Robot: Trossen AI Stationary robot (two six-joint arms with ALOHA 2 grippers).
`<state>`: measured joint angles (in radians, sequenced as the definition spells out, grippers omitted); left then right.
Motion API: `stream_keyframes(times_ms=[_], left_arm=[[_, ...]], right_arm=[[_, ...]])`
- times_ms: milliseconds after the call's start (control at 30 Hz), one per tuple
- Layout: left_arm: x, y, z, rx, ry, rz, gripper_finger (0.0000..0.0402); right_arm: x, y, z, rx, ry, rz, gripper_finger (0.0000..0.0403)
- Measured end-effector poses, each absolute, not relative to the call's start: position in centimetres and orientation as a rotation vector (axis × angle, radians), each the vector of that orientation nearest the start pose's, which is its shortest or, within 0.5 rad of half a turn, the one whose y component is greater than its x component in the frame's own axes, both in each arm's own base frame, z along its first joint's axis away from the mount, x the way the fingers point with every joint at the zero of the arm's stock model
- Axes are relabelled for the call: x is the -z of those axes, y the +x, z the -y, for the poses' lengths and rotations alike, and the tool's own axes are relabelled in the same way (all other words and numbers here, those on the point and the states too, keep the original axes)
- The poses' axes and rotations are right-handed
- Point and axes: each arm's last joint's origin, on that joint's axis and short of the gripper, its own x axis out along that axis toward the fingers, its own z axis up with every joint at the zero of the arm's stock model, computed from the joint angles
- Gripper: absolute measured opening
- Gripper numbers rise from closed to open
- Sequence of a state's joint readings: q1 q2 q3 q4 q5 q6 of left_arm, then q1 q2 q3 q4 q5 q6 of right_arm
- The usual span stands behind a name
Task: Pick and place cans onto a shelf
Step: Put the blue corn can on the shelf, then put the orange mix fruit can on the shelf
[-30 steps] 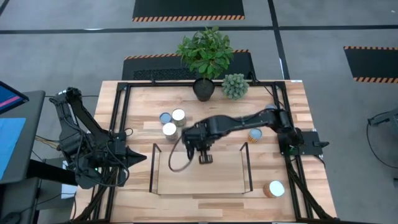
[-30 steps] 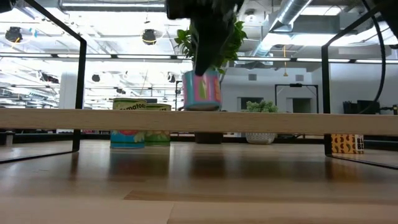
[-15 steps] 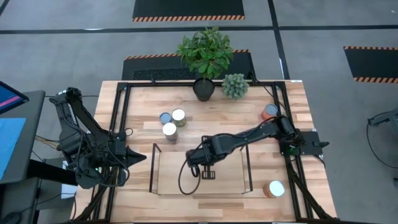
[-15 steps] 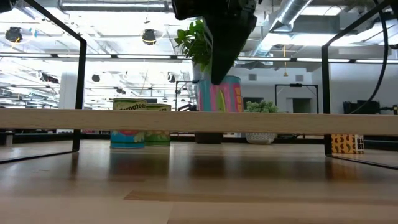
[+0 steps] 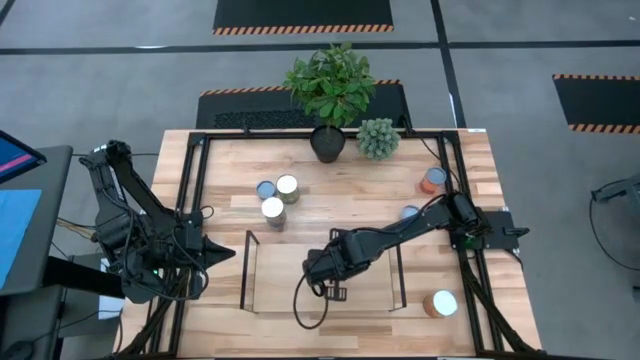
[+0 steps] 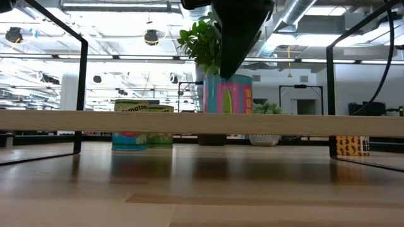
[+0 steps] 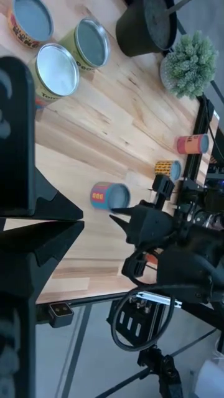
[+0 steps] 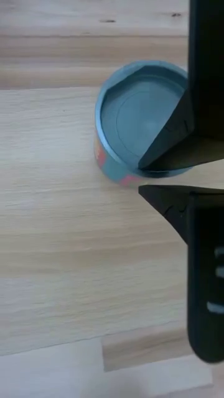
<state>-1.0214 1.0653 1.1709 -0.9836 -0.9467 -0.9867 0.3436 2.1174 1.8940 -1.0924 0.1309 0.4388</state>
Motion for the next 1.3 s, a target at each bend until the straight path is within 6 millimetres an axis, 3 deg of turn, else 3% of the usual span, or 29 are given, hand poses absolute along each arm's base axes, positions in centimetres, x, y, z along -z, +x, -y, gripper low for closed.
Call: stream_keyframes(times_ms=[300,467,600,800,933,1100,1300], left_arm=[[-35.5,11.6,14.4,-0.166,-0.231,-0.455,0.0000],[-35.5,11.6,14.4,-0.166,-0.231,-0.455,0.0000],[-35.4,11.5,14.4,-0.167,-0.226,-0.458,0.0000],[-35.2,11.4,14.1,-0.183,-0.193,-0.467,0.0000],[-35.3,11.4,14.0,-0.209,-0.176,-0.440,0.0000],[-35.3,11.4,13.9,-0.227,-0.161,-0.418,0.0000],[-35.4,11.4,13.8,-0.259,-0.153,-0.381,0.0000]], right_arm=[[-25.8,39.6,-16.0,0.186,-0.010,-1.234,0.0073],[-26.8,38.3,-15.8,0.328,-0.024,-1.229,0.0073],[-29.2,36.6,-14.7,0.424,-0.074,-1.191,0.0073],[-35.7,32.3,-9.2,0.557,-0.041,-1.122,0.0072],[-38.5,28.8,-5.0,0.664,0.034,-1.093,0.0071],[-39.2,25.0,0.1,0.781,0.103,-1.096,0.0071],[-36.8,20.2,4.9,0.903,0.223,-1.163,0.0071]])
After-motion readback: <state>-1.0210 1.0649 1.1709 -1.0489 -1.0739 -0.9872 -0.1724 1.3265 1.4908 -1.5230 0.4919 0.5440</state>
